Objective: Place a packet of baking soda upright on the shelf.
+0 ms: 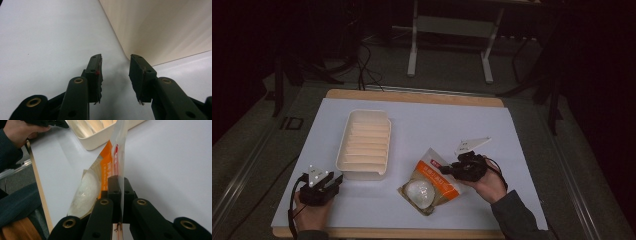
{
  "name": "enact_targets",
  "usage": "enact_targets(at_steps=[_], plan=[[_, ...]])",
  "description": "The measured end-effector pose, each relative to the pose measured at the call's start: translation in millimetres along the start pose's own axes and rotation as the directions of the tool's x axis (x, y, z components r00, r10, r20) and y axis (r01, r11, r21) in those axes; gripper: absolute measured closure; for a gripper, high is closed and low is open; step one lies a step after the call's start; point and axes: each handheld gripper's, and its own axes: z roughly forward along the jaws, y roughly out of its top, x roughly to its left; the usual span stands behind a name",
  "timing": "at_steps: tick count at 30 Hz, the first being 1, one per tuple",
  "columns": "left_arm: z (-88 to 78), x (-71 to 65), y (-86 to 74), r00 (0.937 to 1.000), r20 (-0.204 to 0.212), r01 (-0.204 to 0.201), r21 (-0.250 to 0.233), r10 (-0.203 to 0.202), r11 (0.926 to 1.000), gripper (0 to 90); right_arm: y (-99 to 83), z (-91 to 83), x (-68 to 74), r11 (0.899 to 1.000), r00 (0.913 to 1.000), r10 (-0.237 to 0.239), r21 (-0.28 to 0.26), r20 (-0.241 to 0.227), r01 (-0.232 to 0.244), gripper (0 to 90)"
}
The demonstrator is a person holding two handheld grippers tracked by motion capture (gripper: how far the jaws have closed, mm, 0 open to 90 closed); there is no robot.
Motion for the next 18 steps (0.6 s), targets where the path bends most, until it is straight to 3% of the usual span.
enact_targets(at_steps=[9, 18], plan=[[0.0, 0.0, 0.0, 1.0000, -0.004, -0.001, 0.000, 0.001, 1.0000, 61.7, 15.1, 1.9, 5.4, 0.997, 0.9979, -0.065, 0.029, -0.004, 0.065, 90.0], [-0.9, 0.9, -0.4, 1.0000, -0.002, 0.009, -0.011, -0.009, 0.9999, 61.0, 33.9, 5.5, 16.2, 0.987, 0.9889, -0.149, 0.058, -0.007, 0.149, 90.0]])
